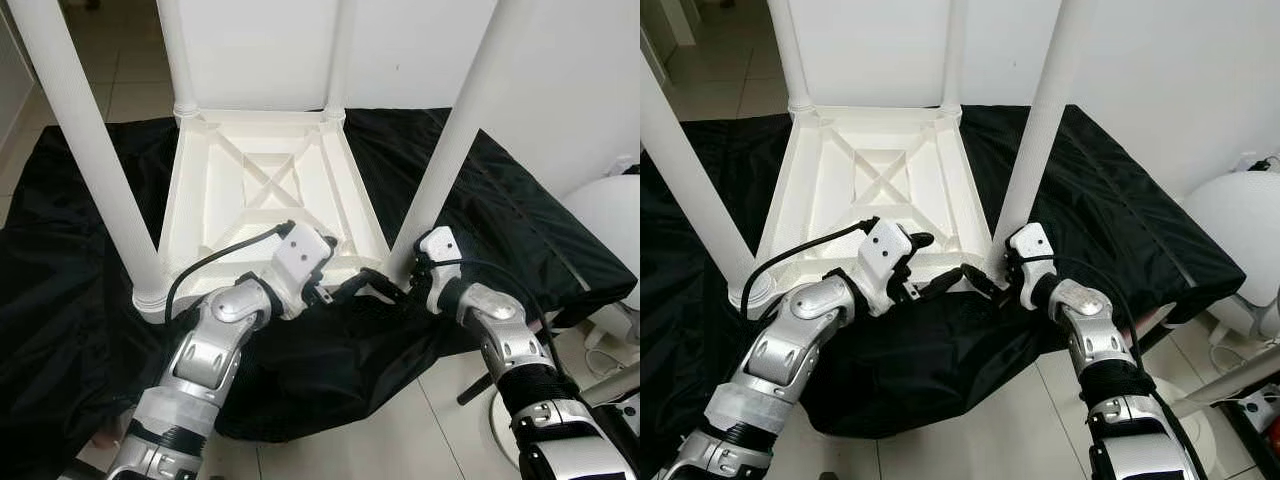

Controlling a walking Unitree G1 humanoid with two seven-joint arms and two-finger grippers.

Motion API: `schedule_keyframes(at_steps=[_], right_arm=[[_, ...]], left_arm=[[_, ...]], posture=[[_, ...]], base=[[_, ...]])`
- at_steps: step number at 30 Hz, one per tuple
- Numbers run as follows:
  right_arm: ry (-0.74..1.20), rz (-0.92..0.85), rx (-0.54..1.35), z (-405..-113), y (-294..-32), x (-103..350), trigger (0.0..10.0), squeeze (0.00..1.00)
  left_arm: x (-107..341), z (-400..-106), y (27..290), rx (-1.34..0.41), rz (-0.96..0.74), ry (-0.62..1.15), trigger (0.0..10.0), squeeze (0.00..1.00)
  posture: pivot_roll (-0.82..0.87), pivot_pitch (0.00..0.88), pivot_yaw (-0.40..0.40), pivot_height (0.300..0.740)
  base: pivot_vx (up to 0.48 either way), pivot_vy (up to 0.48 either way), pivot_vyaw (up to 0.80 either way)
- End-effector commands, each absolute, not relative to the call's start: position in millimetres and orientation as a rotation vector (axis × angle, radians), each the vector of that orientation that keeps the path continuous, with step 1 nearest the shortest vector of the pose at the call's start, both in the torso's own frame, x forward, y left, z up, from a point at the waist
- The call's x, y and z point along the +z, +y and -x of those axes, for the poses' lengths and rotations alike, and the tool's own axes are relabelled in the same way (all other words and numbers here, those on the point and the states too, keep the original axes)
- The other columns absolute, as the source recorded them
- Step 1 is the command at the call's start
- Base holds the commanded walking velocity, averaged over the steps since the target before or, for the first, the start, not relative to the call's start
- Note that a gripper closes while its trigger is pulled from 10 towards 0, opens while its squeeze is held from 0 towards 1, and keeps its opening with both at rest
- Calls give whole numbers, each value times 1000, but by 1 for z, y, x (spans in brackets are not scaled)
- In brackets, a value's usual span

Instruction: Building children table

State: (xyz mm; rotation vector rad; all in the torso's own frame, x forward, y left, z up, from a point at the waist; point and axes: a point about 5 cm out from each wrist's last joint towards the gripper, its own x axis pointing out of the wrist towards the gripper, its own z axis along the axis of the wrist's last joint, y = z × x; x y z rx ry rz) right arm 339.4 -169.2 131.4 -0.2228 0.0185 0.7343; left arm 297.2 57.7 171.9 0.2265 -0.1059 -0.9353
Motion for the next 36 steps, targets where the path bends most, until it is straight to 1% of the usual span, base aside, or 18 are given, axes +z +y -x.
schedule_keyframes(at_steps=[1, 8, 15, 16, 20, 25, 26, 27, 29, 30, 31, 33, 34, 36], right_arm=[[44, 227, 774, -337, -169, 126, 0, 0], [54, 150, 773, -329, -175, 115, 0, 0], [30, 93, 703, -323, -178, 112, 0, 0], [18, 72, 645, -324, -177, 113, 10000, 0], [-9, 62, 476, -324, -172, 115, 10000, 0], [-14, 50, 406, -320, -162, 115, 10000, 0], [-8, 24, 367, -318, -159, 114, 10000, 0], [-8, 24, 367, -318, -159, 114, 10000, 0], [4, -15, 295, -316, -153, 112, 10000, 0], [7, -49, 226, -315, -148, 110, 10000, 0], [7, -49, 226, -315, -148, 110, 10000, 0], [15, -119, 85, -313, -142, 108, 10000, 0], [15, -119, 85, -313, -142, 108, 10000, 0], [34, -149, 3, -313, -139, 107, 10000, 0]], left_arm=[[174, -297, 55, -945, -241, -118, 10000, 0], [173, -296, 54, -946, -244, -119, 10000, 0], [173, -296, 54, -947, -247, -119, 10000, 0], [174, -297, 54, -946, -249, -119, 10000, 0], [174, -297, 55, -949, -257, -120, 10000, 0], [173, -297, 54, -959, -261, -118, 10000, 0], [173, -298, 54, -960, -265, -118, 10000, 0], [173, -298, 54, -960, -265, -118, 10000, 0], [173, -299, 54, -961, -268, -118, 10000, 0], [173, -299, 54, -961, -269, -120, 10000, 0], [173, -299, 54, -961, -269, -120, 10000, 0], [174, -299, 53, -964, -273, -123, 10000, 0], [174, -299, 53, -964, -273, -123, 10000, 0], [174, -299, 53, -965, -273, -124, 10000, 0]], posture=[[-10, 0, -56, 740], [-17, 0, -56, 740], [-17, 0, -54, 740], [-17, 0, -51, 740], [-23, 0, -41, 740], [-26, 0, -37, 740], [-26, 0, -37, 740], [-26, 0, -37, 740], [-25, 0, -36, 740], [-25, 0, -34, 740], [-25, 0, -34, 740], [-23, 0, -35, 740], [-23, 0, -35, 740], [-23, 0, -36, 740]], base=[[0, 0, 0], [0, 0, 0], [0, 0, 0], [0, 0, 0], [0, 0, 0], [0, 0, 0], [0, 0, 0], [0, 0, 0], [0, 0, 0], [0, 0, 0], [0, 0, 0], [0, 0, 0], [0, 0, 0], [0, 0, 0]])
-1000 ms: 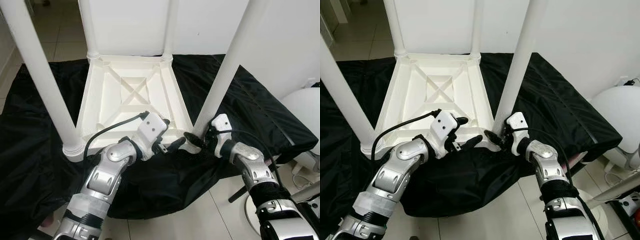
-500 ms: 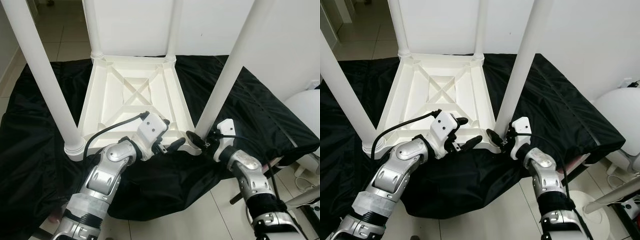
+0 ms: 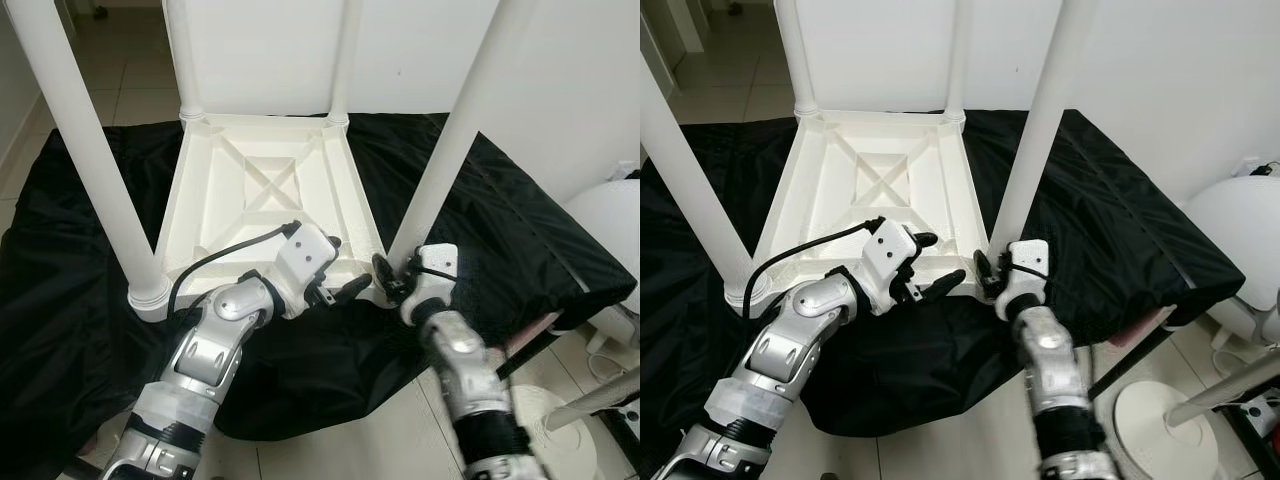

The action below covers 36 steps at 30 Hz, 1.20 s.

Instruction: Building children table

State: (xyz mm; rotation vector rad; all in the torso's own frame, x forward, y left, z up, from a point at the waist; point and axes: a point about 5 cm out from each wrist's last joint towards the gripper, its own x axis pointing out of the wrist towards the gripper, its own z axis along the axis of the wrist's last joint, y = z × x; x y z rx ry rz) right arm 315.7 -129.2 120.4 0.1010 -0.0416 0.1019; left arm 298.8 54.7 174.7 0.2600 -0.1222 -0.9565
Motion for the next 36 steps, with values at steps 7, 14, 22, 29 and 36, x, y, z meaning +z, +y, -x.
schedule_keyframes(at_steps=[7, 14, 22, 29, 36], right_arm=[[39, -207, -123, -312, -125, 112, 10000, 0], [0, -207, -38, -309, -118, 117, 10000, 0], [-39, -203, 54, -306, -120, 125, 10000, 1000], [-53, -194, 76, -302, -123, 127, 10000, 906], [-46, -125, 162, -299, -135, 120, 10000, 0]], left_arm=[[173, -298, 51, -967, -273, -126, 10000, 0], [173, -297, 51, -971, -276, -128, 10000, 0], [173, -297, 50, -969, -279, -132, 10000, 0], [173, -297, 51, -968, -280, -133, 10000, 0], [173, -296, 52, -965, -282, -131, 10000, 0]], posture=[[-14, 0, -42, 740], [-12, 0, -44, 740], [-21, 0, -40, 740], [-18, 0, -39, 740], [-14, 0, -37, 740]], base=[[0, 0, 0], [0, 0, 0], [0, 0, 0], [0, 0, 0], [0, 0, 0]])
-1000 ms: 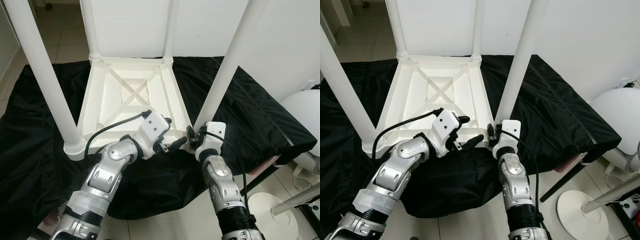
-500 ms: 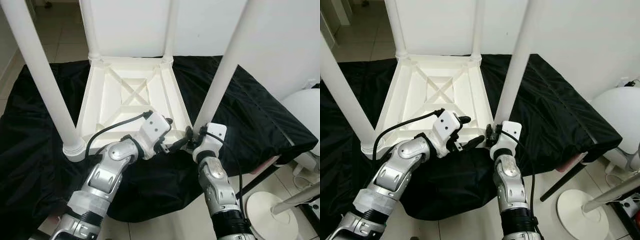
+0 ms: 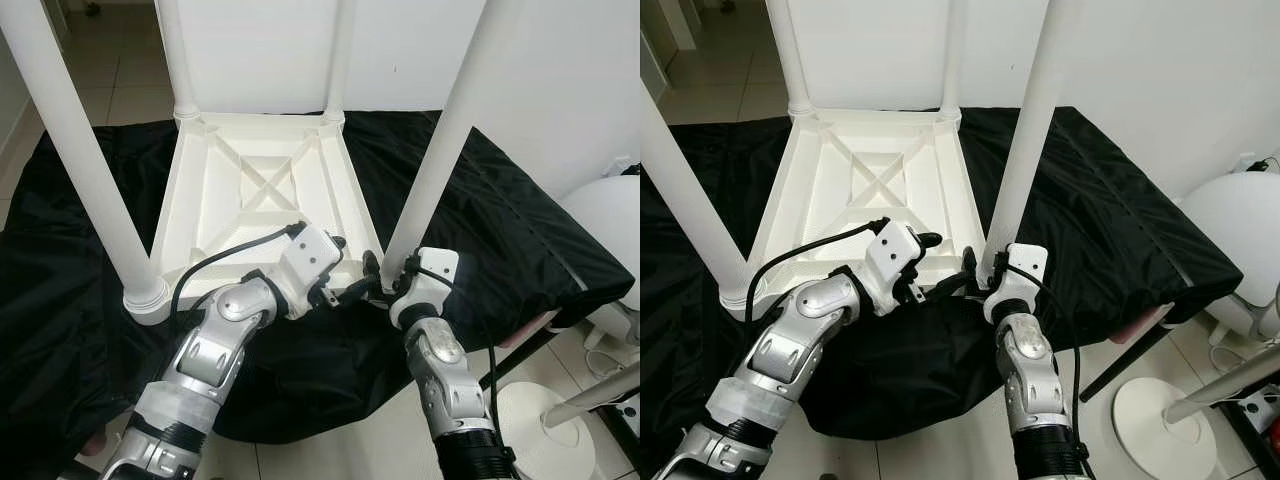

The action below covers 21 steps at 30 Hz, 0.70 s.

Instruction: Building children table

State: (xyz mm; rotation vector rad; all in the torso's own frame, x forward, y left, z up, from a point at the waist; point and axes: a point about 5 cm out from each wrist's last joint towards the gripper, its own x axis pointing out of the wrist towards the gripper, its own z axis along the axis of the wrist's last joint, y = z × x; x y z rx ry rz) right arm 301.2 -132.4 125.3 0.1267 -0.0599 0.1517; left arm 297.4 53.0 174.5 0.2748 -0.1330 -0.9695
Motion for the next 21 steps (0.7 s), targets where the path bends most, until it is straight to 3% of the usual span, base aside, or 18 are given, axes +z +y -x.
schedule_keyframes(at_steps=[1, 21], right_arm=[[-44, -114, 178, -299, -136, 119, 10000, 0], [-27, 107, 537, -317, -169, 125, 10000, 0]], left_arm=[[173, -296, 51, -965, -282, -131, 10000, 0], [174, -295, 52, -956, -273, -126, 10000, 0]], posture=[[-14, 0, -37, 740], [-8, 0, -32, 740]], base=[[0, 0, 0], [0, 0, 0]])
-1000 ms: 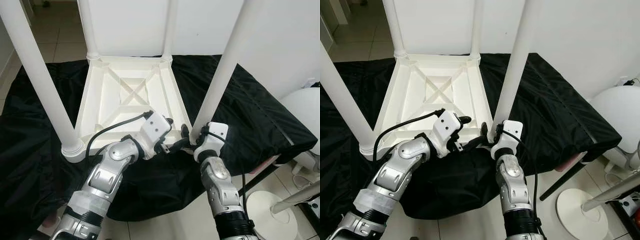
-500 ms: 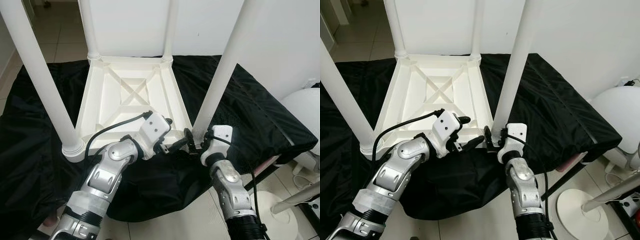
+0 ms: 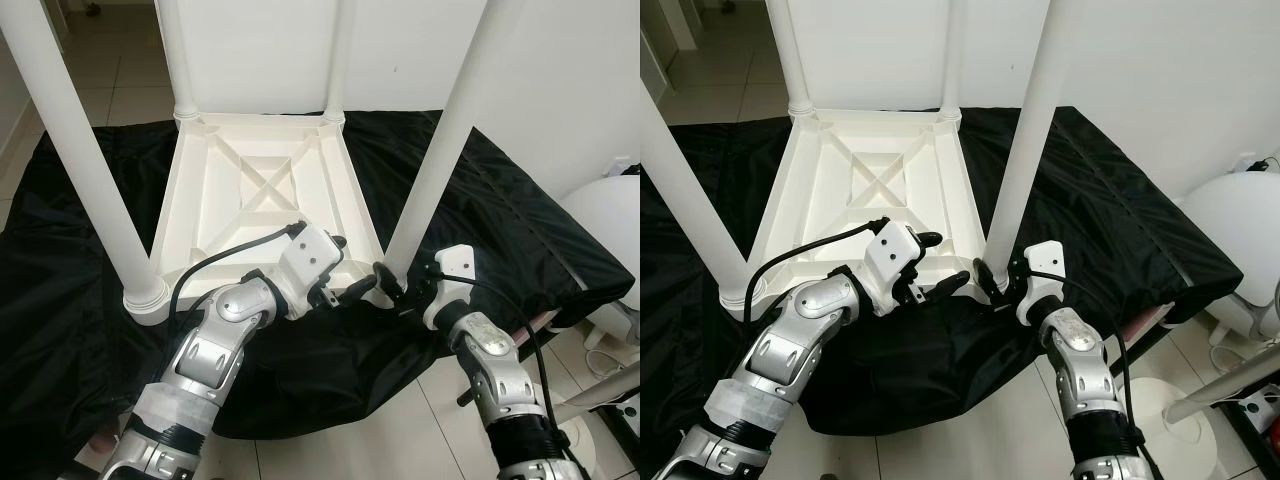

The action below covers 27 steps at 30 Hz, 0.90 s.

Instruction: Building children table

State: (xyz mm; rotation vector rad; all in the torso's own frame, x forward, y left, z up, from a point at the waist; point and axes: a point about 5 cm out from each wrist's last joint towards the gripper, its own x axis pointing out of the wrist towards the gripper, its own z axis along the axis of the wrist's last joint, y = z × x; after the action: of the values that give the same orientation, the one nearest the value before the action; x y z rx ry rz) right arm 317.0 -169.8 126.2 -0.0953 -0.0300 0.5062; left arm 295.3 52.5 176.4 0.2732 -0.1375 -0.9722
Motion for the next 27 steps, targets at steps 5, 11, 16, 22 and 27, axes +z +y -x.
schedule_keyframes(at_steps=[5, 11, 16, 22, 27], right_arm=[[-7, 144, 616, -324, -170, 126, 10000, 0], [18, 221, 720, -338, -165, 132, 10000, 0], [43, 266, 767, -343, -164, 132, 1647, 0], [96, 294, 829, -344, -167, 125, 0, 0], [106, 268, 840, -343, -169, 121, 0, 0]], left_arm=[[176, -296, 52, -955, -273, -128, 10000, 0], [178, -297, 51, -953, -270, -134, 10000, 0], [179, -298, 52, -942, -270, -136, 10000, 0], [181, -300, 54, -920, -268, -140, 10000, 0], [181, -299, 55, -913, -265, -138, 10000, 0]], posture=[[-10, 0, -28, 740], [-8, 0, -26, 740], [1, 0, -36, 740], [11, 0, -49, 740], [11, 0, -49, 740]], base=[[0, 0, 0], [0, 0, 0], [0, 0, 0], [0, 0, 0], [0, 0, 0]])
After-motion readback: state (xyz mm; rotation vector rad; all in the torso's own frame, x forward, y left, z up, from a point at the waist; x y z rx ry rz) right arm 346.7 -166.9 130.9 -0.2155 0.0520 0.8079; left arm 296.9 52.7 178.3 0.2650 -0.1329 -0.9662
